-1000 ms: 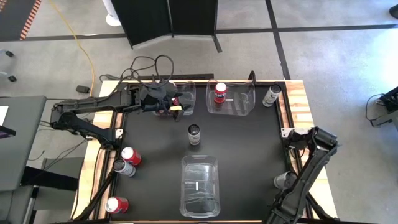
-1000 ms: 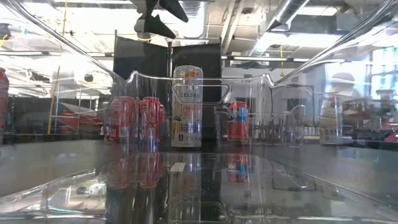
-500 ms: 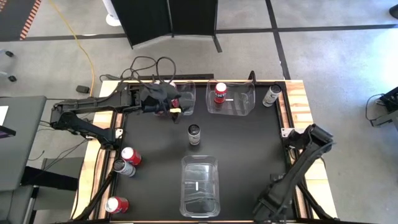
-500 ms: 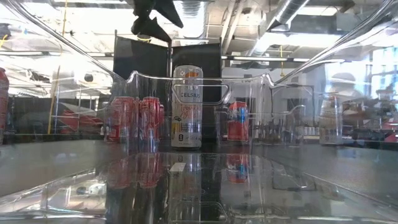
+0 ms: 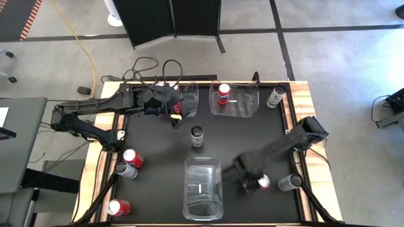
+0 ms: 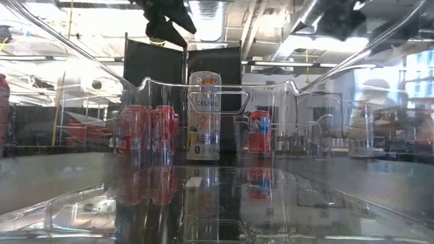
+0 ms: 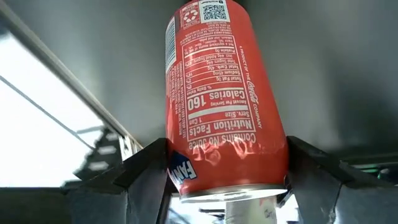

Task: Sort soda cans
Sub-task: Put the orange soda can into the right transparent bin

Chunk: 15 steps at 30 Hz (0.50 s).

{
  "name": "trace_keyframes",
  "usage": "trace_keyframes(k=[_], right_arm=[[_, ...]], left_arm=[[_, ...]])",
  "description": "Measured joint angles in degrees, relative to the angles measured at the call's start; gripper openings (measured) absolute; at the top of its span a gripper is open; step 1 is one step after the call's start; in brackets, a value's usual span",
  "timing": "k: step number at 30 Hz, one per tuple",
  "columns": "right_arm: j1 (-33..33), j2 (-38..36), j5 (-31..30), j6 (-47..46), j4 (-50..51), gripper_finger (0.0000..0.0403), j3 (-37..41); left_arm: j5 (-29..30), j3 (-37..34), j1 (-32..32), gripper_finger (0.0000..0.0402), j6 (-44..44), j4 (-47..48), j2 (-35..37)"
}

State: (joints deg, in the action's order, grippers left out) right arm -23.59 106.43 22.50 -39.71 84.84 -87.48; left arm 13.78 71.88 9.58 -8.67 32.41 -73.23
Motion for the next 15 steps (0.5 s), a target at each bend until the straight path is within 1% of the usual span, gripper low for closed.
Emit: trace_keyframes(k=[4, 11, 15], right_arm=[[8.42, -0.07, -0.18, 0.86, -0.04, 0.0290, 0.00], [22.14, -0.09, -0.21, 2.52, 0.11, 0.0290, 0.00], [29.86, -0.09, -0.75, 4.61, 0.05, 0.0290, 0.00]], left_arm=[[-0.02, 0.00, 0.00, 0.0336, 1.58, 1.44, 0.00], [0.00, 0.00, 0.00, 0.0336, 1.33, 6.71, 0.00], [0.00, 0.00, 0.00, 0.0336, 1.08, 7.16, 0.00]])
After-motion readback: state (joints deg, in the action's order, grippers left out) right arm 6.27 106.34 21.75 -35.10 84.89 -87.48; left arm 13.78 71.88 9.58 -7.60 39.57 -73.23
